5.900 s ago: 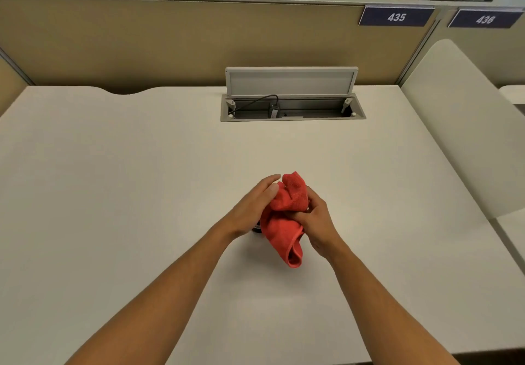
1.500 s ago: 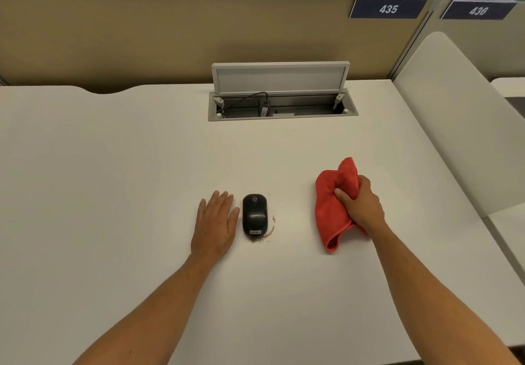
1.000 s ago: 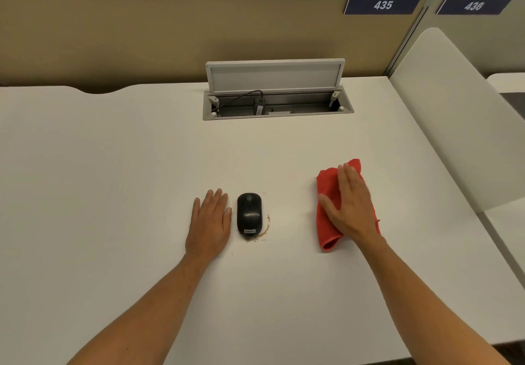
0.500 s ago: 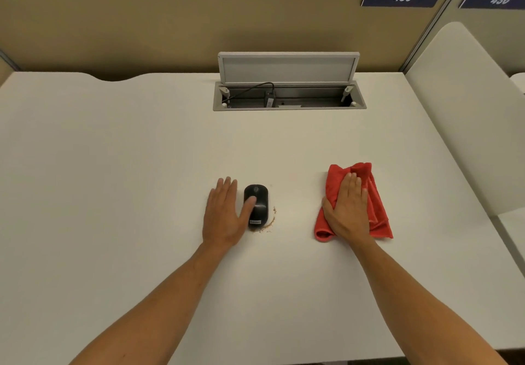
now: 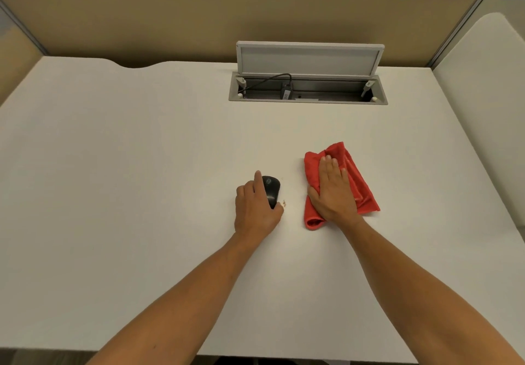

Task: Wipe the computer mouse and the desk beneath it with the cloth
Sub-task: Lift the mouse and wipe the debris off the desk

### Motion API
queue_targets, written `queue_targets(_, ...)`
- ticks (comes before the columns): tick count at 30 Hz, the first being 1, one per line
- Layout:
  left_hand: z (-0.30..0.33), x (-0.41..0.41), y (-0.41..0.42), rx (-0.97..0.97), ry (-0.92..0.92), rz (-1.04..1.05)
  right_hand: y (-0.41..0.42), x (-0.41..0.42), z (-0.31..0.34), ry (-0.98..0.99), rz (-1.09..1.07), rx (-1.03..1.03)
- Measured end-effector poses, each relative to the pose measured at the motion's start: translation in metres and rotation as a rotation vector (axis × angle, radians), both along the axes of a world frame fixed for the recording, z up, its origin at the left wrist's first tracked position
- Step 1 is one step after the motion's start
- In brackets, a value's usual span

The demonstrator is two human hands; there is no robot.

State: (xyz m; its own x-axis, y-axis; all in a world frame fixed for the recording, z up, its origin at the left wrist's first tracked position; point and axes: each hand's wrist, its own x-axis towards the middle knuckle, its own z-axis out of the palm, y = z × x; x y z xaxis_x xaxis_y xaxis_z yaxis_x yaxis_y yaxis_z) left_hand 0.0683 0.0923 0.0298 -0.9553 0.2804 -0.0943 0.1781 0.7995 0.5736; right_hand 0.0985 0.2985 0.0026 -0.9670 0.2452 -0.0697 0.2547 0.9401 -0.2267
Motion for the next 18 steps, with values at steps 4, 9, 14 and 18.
queue_targets(4,0.005,0.0,-0.005,0.142,-0.057,0.038,-0.002,-0.016,-0.003,0.003,0.12,-0.016)
queue_targets(9,0.013,-0.001,-0.036,0.227,0.046,0.111,-0.015,-0.037,-0.001,-0.004,0.286,-0.037)
queue_targets(14,0.015,-0.002,-0.08,0.244,0.111,0.161,-0.039,-0.046,0.0,-0.005,0.463,-0.034)
queue_targets(18,0.016,-0.003,-0.106,0.25,0.138,0.164,-0.059,-0.043,0.0,-0.006,0.594,-0.007)
